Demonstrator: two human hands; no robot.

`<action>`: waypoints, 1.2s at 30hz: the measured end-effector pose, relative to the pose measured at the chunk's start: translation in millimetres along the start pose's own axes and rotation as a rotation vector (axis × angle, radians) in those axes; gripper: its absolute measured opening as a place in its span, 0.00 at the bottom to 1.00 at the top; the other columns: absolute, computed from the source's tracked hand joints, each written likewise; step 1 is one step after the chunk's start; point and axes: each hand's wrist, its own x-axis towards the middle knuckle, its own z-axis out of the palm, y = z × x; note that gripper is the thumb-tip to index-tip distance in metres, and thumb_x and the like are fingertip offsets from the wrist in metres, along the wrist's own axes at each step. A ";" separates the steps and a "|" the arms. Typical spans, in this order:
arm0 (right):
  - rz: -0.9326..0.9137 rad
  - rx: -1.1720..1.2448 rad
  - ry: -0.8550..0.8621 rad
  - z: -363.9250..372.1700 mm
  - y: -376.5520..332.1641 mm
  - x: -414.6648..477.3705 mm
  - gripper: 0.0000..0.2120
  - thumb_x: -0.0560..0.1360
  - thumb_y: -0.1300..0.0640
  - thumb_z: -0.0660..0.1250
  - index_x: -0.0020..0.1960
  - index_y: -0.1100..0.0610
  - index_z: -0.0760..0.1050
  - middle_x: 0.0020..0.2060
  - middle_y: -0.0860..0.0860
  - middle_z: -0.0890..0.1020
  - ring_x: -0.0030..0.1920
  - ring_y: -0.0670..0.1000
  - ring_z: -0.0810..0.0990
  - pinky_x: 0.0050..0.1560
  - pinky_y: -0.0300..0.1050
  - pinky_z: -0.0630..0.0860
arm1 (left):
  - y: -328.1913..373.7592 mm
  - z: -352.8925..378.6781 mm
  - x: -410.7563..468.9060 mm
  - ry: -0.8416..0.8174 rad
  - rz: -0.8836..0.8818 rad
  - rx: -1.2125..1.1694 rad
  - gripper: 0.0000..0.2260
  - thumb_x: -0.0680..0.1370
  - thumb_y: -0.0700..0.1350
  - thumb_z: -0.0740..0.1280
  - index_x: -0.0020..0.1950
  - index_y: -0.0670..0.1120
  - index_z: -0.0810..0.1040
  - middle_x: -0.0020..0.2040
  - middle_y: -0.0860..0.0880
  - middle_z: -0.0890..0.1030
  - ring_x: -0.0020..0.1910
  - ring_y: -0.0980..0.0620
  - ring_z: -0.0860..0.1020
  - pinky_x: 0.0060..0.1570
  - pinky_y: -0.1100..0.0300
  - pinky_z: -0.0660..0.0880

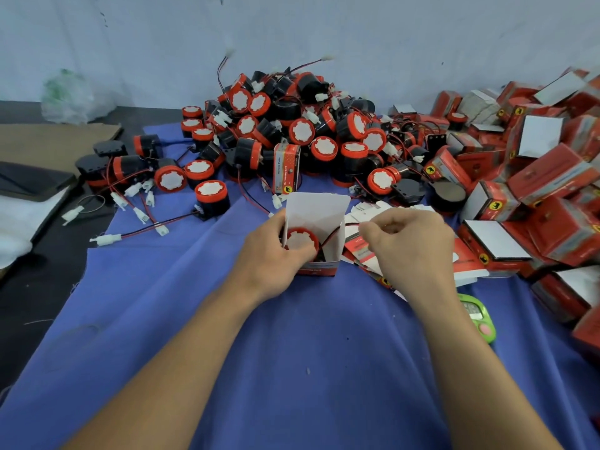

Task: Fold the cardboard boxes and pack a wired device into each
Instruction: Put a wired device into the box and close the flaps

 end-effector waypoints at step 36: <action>-0.332 -0.492 -0.335 -4.6 -46.1 -37.6 0.06 0.76 0.54 0.62 0.42 0.47 0.77 0.37 0.50 0.81 0.37 0.54 0.73 0.39 0.46 0.65 | 11.3 22.6 0.5 0.156 -0.189 -0.058 0.15 0.70 0.55 0.78 0.52 0.55 0.80 0.46 0.58 0.84 0.47 0.59 0.81 0.42 0.61 0.77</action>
